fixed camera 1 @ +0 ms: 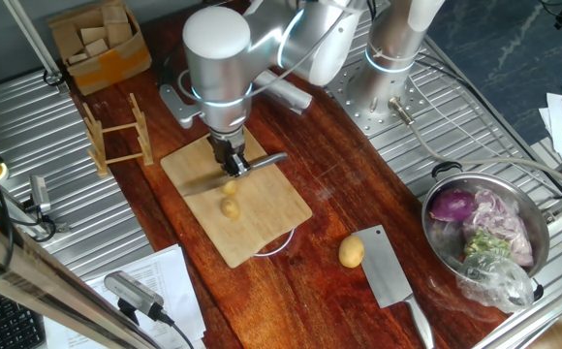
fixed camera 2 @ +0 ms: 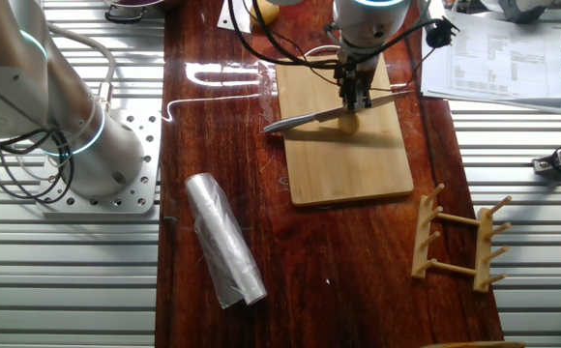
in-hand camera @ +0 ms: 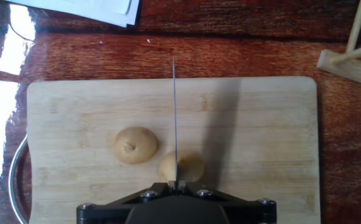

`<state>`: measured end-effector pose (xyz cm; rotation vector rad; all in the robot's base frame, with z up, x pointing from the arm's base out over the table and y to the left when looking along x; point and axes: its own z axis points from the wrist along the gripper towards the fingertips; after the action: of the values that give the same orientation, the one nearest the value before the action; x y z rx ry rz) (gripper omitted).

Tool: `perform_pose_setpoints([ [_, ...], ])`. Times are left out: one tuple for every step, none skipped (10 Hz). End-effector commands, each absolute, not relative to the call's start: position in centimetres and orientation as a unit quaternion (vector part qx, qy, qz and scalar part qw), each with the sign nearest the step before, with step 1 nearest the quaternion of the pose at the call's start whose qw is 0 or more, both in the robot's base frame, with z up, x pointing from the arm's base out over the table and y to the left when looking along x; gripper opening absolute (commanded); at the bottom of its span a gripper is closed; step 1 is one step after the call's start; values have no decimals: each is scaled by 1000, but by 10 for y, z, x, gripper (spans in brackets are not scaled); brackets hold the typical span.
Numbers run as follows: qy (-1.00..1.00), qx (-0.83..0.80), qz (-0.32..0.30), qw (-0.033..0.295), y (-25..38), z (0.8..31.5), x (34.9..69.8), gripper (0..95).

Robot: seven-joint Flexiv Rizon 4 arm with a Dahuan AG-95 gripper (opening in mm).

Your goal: Chop the potatoes

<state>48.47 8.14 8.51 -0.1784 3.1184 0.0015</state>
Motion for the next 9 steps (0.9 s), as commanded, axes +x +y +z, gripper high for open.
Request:
perform_pose_setpoints([
  [998, -56, 3, 2, 83, 92, 484, 0],
  [998, -56, 4, -4, 83, 95, 483, 0],
  [998, -56, 6, -8, 83, 97, 483, 0],
  [998, -57, 6, -12, 83, 98, 483, 0],
  [998, -58, 7, -13, 82, 98, 483, 0],
  [998, -59, 8, -12, 81, 94, 486, 0],
  [998, -61, 8, -10, 79, 88, 490, 0],
  [998, -63, 7, -5, 78, 82, 494, 0],
  [998, -64, 7, -2, 78, 79, 496, 0],
])
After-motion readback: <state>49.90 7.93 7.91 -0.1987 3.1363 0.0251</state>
